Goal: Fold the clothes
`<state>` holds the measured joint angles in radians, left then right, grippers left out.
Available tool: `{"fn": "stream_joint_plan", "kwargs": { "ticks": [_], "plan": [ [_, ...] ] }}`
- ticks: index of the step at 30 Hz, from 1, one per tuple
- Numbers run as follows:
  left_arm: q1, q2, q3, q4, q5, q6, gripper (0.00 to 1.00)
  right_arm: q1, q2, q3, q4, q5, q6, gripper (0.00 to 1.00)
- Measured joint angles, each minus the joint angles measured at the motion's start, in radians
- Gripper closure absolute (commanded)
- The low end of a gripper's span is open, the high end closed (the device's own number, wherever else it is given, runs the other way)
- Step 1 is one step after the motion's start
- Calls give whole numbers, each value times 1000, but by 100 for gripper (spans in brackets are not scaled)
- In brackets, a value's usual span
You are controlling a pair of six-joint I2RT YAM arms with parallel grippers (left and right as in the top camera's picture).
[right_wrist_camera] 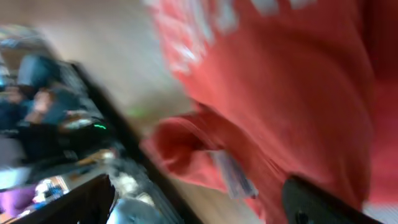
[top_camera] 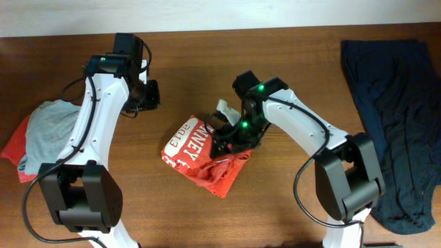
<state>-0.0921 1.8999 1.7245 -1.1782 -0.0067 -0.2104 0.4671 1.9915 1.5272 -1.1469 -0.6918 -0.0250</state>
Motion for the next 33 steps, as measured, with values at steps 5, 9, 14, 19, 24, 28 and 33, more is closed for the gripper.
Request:
{"fn": "stream_joint_plan", "kwargs": {
  "ticks": [5, 9, 14, 19, 24, 28, 33],
  "plan": [
    [0, 0, 0, -8, 0, 0, 67, -6, 5, -103, -6, 255, 43, 9],
    [0, 0, 0, -11, 0, 0, 66, -26, 8, -149, 0, 362, 64, 11],
    [0, 0, 0, -22, 0, 0, 66, -49, 8, -151, -23, 441, 76, 17],
    [0, 0, 0, -24, 0, 0, 66, -64, -22, -114, -108, 438, 41, 16],
    [0, 0, 0, -21, 0, 0, 66, -64, -184, -48, -130, 261, -5, 32],
    [0, 0, 0, -21, 0, 0, 66, -23, -202, -49, -91, 166, -6, 44],
    [0, 0, 0, -20, 0, 0, 65, 86, -202, -102, 4, 160, 19, 46]
  ]
}}
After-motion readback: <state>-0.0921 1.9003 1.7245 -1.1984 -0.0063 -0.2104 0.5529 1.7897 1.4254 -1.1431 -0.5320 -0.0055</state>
